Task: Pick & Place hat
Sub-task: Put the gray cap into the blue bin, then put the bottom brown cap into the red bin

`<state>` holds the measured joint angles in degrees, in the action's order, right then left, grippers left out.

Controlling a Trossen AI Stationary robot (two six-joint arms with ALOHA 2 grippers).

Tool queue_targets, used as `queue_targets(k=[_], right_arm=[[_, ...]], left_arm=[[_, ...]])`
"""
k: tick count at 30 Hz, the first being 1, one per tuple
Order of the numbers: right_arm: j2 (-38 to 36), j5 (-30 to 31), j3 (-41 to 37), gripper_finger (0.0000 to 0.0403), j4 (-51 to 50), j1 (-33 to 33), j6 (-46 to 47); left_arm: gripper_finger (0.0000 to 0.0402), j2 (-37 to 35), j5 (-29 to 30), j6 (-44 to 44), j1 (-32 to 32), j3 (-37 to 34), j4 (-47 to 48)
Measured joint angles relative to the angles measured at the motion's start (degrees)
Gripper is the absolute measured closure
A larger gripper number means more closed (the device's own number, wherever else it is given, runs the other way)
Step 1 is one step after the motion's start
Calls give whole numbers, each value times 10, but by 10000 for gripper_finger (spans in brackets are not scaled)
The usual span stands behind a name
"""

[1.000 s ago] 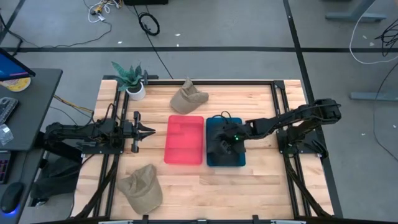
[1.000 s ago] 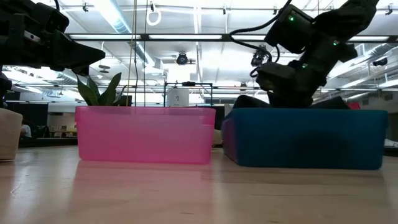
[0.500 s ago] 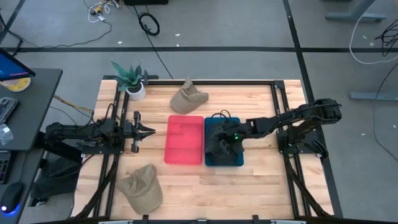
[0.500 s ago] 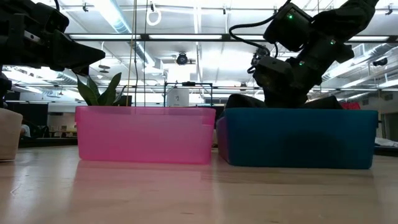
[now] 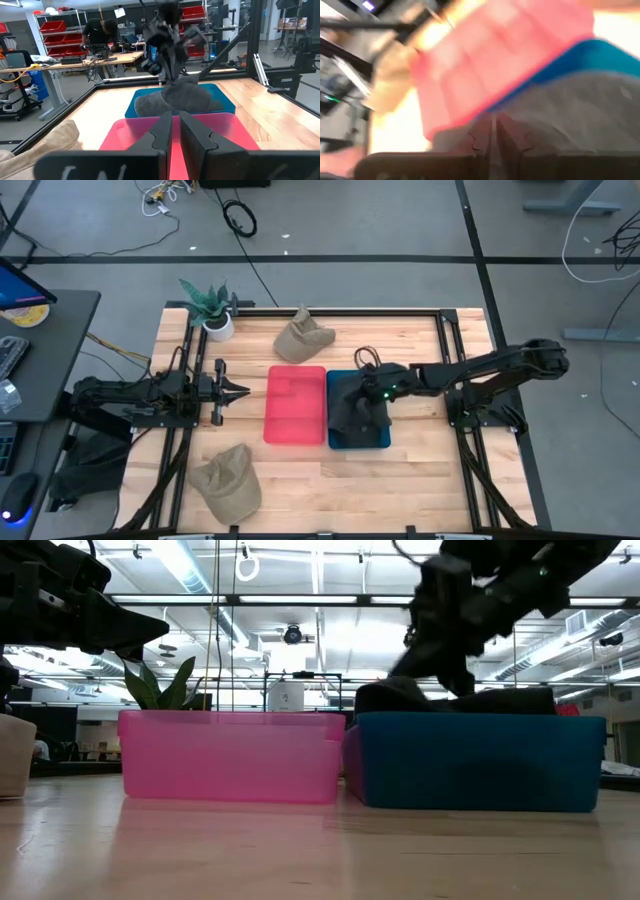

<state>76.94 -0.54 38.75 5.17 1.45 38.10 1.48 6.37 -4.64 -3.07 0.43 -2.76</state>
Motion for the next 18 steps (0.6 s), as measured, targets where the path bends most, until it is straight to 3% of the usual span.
queue_targets(k=[10,13,18], right_arm=[[-80,0,1,372,93,-3,-151],[-102,-6,1,372,92,0,-135],[-134,-10,1,372,104,59,-252]], left_arm=[[362,0,0,0,0,0,0],[362,0,0,0,0,0,0],[362,0,0,0,0,0,0]])
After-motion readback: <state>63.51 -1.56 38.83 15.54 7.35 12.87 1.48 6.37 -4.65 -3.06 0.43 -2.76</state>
